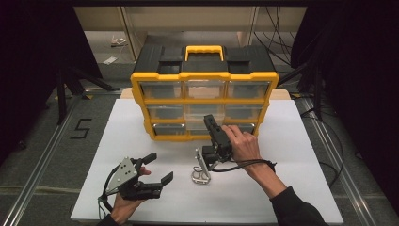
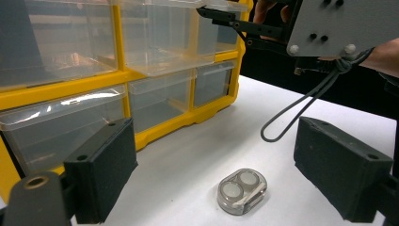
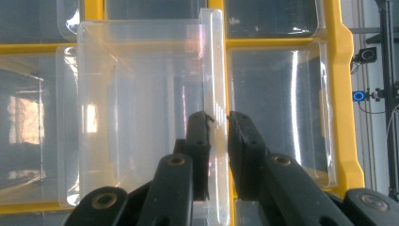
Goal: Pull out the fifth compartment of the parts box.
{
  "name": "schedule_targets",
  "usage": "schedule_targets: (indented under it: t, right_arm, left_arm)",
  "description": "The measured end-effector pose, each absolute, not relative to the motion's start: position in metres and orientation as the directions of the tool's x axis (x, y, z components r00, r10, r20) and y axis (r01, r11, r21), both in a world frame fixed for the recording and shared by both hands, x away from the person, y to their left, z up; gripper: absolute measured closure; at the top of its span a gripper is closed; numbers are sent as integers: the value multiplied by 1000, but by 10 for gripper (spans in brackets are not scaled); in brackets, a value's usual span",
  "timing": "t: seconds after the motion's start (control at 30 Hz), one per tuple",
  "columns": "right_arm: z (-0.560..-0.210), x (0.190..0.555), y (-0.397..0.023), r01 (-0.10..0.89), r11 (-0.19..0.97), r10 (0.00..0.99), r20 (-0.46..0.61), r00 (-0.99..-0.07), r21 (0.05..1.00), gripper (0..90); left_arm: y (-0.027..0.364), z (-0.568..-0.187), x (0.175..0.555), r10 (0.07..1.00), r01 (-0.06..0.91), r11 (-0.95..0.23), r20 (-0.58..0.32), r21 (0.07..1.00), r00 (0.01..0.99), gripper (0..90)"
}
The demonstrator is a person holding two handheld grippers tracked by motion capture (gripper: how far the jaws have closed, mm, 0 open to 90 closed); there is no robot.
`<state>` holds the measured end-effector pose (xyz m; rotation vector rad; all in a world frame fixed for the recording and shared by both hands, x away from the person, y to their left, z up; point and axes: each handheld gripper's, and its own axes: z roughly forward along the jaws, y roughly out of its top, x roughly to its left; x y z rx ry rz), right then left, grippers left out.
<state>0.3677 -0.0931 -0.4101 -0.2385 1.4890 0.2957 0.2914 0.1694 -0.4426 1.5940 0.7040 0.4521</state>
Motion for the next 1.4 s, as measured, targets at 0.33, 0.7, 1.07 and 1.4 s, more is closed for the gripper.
schedule_targets:
  t: [0.33, 0.7, 1.07, 1.4]
  right_arm:
    - [-412, 361, -95, -338, 941, 57, -997, 58, 34, 796]
    - [-413, 354, -96, -350, 936, 54, -996, 67, 27, 796]
    - [-413, 348, -97, -357, 934, 52, -996, 70, 23, 797]
    - [-416, 342, -99, -361, 932, 57, -996, 73, 27, 796]
  left_arm:
    - [169, -443, 291, 669, 180, -40, -108, 983, 735, 132]
    - [169, -443, 291, 668, 180, -41, -107, 983, 736, 133]
    - [169, -443, 291, 669, 180, -39, -108, 983, 736, 134]
    - [170, -443, 291, 668, 178, -44, -103, 983, 736, 134]
